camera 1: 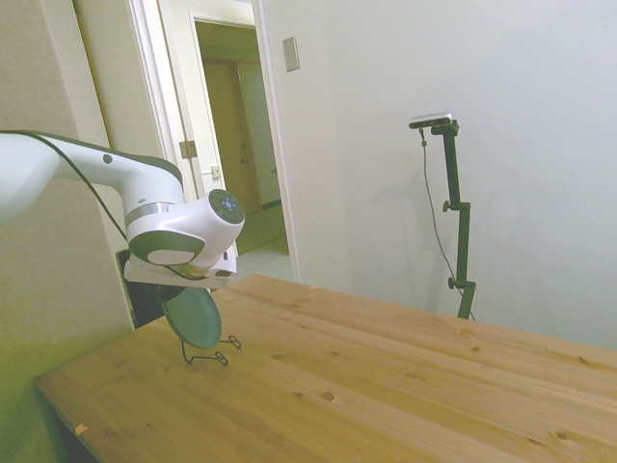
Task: Load the plate
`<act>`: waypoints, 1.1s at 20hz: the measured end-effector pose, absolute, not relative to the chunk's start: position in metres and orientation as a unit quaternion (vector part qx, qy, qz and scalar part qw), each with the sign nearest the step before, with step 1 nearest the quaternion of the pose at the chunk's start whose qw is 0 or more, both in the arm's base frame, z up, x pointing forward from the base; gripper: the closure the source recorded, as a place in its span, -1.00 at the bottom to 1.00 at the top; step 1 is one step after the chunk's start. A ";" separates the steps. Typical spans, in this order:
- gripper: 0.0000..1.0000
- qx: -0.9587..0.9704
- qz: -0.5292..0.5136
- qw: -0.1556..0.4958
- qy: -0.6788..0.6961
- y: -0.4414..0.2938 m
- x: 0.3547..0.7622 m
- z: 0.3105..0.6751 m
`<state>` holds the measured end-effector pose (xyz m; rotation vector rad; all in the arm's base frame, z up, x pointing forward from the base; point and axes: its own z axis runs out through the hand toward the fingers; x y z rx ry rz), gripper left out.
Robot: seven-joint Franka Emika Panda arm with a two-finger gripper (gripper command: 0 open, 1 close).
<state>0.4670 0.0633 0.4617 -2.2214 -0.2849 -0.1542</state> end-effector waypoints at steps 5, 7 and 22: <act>1.00 -0.888 -0.063 0.439 -0.121 0.059 0.459 0.449; 1.00 -0.884 -0.067 0.445 -0.123 0.060 0.458 0.446; -1.00 -0.877 -0.085 0.459 -0.112 0.058 0.460 0.438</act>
